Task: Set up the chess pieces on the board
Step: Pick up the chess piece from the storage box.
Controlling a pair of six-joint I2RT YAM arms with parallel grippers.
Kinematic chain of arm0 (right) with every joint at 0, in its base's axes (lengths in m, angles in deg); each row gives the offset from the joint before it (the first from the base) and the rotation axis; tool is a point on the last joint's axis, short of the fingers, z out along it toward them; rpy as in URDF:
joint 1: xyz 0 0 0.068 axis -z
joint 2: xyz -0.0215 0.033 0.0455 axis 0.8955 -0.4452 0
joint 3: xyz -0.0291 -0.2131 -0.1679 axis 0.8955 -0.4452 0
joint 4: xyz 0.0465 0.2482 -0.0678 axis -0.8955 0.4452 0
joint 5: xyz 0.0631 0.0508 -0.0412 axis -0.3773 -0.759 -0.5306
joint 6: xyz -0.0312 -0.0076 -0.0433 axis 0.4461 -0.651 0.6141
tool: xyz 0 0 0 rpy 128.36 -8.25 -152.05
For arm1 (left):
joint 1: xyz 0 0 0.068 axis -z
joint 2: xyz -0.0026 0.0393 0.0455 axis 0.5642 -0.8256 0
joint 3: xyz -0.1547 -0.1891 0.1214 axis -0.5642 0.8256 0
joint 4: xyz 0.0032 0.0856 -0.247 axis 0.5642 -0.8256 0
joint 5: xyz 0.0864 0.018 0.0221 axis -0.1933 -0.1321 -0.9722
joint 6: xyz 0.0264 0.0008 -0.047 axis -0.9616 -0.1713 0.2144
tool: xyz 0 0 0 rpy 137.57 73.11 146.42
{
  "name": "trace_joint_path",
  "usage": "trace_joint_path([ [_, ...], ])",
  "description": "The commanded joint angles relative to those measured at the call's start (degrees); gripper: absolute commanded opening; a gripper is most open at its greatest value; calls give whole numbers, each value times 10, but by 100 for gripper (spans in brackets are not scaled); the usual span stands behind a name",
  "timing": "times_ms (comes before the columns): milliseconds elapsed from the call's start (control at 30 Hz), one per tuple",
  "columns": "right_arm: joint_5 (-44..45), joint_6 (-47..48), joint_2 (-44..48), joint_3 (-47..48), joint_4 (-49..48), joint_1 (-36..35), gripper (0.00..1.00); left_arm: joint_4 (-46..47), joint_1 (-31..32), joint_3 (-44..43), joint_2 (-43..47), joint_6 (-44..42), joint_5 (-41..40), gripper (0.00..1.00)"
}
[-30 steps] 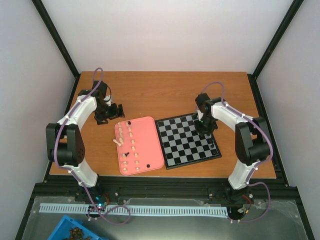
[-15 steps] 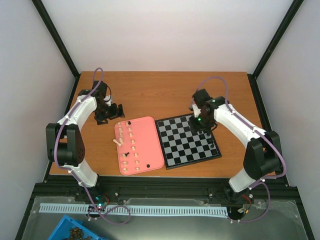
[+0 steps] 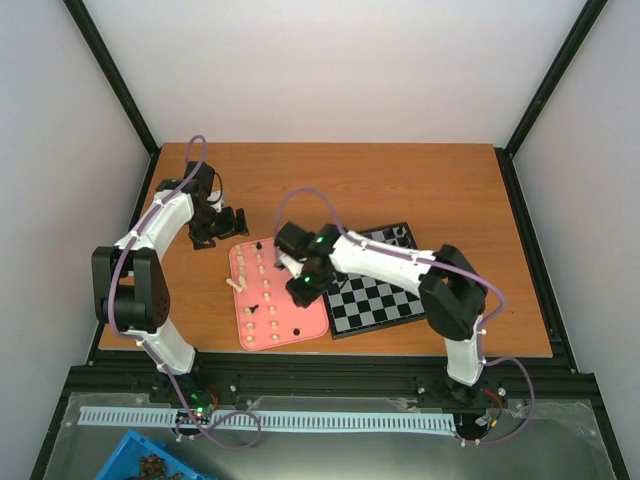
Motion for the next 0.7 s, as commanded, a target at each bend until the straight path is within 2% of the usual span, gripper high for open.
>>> trace_joint_path([
  [0,-22,17,-16,28,1,-48,45,-1,3,-16,10,4,3,100],
  [200,-25,5,-30,5,-7,-86,44,1,3,-21,10,4,2,100],
  [667,-29,2,-80,-3,-7,-87,43,5,4,-10,27,5,4,100],
])
